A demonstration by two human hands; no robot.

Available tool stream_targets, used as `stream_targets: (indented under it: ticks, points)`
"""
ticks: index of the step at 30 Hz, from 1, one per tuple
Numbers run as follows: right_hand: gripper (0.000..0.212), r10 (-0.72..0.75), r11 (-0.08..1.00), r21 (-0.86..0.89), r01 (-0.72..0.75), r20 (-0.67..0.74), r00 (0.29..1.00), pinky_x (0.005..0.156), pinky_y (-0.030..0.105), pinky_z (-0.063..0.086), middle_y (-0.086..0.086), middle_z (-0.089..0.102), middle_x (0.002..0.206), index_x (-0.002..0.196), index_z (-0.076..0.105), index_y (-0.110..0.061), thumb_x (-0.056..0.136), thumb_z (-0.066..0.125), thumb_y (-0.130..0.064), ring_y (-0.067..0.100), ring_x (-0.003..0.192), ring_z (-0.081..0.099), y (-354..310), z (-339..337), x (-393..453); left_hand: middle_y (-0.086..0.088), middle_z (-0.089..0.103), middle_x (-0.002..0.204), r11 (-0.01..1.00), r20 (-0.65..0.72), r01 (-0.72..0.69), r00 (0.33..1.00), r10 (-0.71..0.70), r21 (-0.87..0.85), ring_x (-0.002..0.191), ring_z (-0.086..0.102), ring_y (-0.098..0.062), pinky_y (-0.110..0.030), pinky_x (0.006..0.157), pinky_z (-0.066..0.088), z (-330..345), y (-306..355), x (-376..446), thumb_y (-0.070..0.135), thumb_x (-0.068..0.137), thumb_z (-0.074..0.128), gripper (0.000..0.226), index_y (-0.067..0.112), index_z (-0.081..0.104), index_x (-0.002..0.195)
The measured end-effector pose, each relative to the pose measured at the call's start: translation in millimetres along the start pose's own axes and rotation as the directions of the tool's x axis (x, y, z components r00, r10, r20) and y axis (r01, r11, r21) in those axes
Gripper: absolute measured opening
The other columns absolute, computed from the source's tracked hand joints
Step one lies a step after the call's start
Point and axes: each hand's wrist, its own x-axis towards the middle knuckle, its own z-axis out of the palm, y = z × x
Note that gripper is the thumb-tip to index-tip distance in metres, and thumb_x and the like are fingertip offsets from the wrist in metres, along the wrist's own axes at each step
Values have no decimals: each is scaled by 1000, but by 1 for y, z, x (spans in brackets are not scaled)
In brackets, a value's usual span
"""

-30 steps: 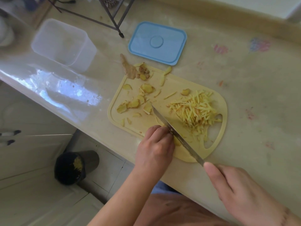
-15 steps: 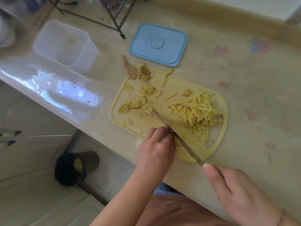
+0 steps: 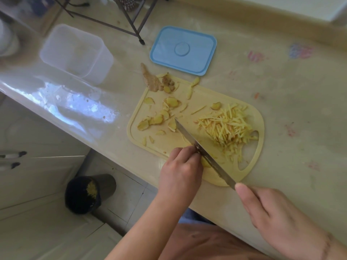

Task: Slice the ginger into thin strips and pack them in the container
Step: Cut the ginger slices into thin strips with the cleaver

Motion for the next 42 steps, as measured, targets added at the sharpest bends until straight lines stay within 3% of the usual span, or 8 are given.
stream_targets:
  ticks: [3,9,16,23,31,37,42]
  points:
    - [79,19,1000,-20,-19,0,1000,58,34,41,11,56,60,58,42,-7,76,15,-79,13,48,48,3,-3,-8,-2,72,89,1000,-8,13,1000,-13,13,74,64,-24,-26,70,45,1,0,1,8,80,65,11,10,76,78]
    - [71,-21,998,-64,20,-24,999,49,23,35,-6,53,52,52,36,-17,80,12,-77,12,48,49,2,12,8,0,73,95,1000,-1,8,1000,-8,-8,77,64,-22,-24,71,46,1,1,0,8,81,63,14,10,77,81]
    - [77,10,1000,-28,-10,-11,1000,60,34,41,5,56,57,58,42,-9,76,14,-78,16,51,49,3,-1,-9,1,73,90,999,28,48,998,-48,3,74,65,-22,-25,68,47,-1,0,3,8,75,72,7,12,77,79]
    - [76,-6,999,-36,6,-11,1000,52,25,35,0,52,51,53,40,-14,79,9,-79,12,48,49,6,13,5,-1,73,92,1000,31,24,999,-24,-10,75,64,-24,-27,68,48,0,1,1,4,76,71,7,9,76,79]
    - [81,20,1000,-3,-20,-4,1000,59,32,41,9,54,56,60,42,-5,76,13,-79,12,48,47,4,2,-9,-3,72,90,1000,9,23,1000,-23,-13,74,63,-25,-26,69,45,0,0,1,5,80,65,11,8,75,77]
    - [73,-23,999,-37,22,-13,1000,50,21,34,-7,52,51,52,37,-15,80,11,-78,10,48,48,2,13,6,-4,72,92,1000,13,12,1000,-12,-14,76,64,-26,-27,69,47,2,-2,-1,3,76,70,8,8,76,80]
    - [72,-7,999,36,7,7,1000,56,32,40,-1,49,47,54,38,-13,78,14,-77,11,45,46,-7,8,4,-3,73,86,998,-12,29,999,-30,-53,74,68,-25,-25,69,47,-1,-3,1,3,73,75,6,8,76,76]
